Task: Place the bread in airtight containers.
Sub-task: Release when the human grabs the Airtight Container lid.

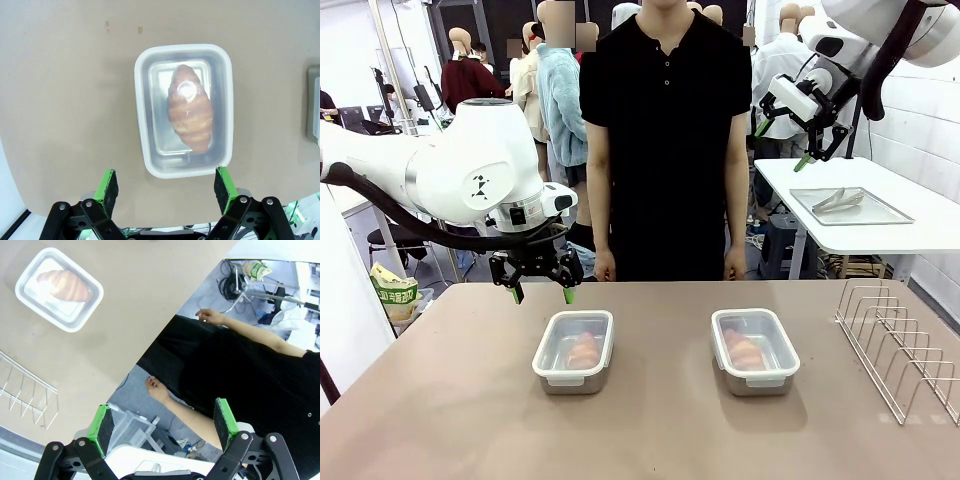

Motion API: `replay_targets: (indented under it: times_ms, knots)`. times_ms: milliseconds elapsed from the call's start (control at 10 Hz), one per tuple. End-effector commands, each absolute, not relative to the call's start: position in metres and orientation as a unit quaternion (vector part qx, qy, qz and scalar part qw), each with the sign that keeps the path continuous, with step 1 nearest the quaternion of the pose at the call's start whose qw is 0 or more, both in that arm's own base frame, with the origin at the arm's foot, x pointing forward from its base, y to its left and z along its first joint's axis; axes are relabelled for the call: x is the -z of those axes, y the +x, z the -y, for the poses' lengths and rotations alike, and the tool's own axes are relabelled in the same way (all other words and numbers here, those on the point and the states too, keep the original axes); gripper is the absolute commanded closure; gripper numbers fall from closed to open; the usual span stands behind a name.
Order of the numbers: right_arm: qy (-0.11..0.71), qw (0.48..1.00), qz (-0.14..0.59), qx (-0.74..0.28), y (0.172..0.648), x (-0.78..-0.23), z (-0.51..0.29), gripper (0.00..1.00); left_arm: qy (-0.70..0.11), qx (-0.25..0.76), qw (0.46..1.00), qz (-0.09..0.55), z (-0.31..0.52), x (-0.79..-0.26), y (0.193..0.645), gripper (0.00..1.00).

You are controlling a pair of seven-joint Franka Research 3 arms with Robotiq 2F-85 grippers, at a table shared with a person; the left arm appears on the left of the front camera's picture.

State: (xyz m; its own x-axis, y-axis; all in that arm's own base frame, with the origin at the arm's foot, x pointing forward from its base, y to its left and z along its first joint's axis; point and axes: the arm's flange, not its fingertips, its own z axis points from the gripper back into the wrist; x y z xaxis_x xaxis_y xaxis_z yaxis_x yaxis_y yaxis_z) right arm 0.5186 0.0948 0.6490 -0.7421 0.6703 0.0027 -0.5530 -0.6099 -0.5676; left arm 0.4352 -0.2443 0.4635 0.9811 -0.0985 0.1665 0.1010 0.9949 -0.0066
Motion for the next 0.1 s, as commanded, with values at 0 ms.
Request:
replay_targets:
  times_ms: [0]
  knots:
    - [-0.105,0.342,0.283,-0.890,0.5188,-0.6495,-0.0938,0.00,-0.009,0.048,0.995,0.084,0.2440,-0.4646,0.4354,0.00]
